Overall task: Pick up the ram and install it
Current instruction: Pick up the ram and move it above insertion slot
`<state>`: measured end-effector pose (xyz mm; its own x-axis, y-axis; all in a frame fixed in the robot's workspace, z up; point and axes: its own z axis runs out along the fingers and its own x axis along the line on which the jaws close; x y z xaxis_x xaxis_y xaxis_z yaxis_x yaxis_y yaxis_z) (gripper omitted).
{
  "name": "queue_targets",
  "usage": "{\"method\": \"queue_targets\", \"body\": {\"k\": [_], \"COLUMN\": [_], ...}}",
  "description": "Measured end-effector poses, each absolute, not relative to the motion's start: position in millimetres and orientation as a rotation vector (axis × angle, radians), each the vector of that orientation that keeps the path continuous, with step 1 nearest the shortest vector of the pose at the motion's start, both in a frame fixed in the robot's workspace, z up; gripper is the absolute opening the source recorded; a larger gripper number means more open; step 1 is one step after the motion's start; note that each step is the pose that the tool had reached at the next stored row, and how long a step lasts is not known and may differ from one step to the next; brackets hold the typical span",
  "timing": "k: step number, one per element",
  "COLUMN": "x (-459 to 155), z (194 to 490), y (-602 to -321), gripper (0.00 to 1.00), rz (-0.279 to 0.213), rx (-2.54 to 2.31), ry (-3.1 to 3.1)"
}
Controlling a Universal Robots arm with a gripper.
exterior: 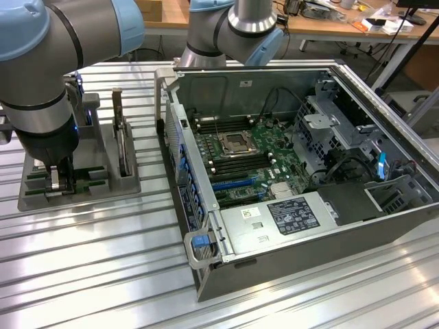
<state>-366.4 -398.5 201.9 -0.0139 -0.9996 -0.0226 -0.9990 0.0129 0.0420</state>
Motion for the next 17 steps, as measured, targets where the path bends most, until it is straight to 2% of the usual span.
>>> {"method": "queue_targets", "body": {"k": [14, 15, 16, 17], "x": [-366.4, -366.4, -366.4, -366.4], "z": [201.9, 201.9, 201.9, 201.9], "y": [-400.5, -400.5, -400.4, -400.4], "gripper": [0.27, 0.2, 0.2, 0.14], "rz": [-0.072, -0.072, -0.072, -0.072], "rx": [2.196, 2.197, 2.196, 2.196], "ry": [-2.226, -2.226, -2.226, -2.226]}}
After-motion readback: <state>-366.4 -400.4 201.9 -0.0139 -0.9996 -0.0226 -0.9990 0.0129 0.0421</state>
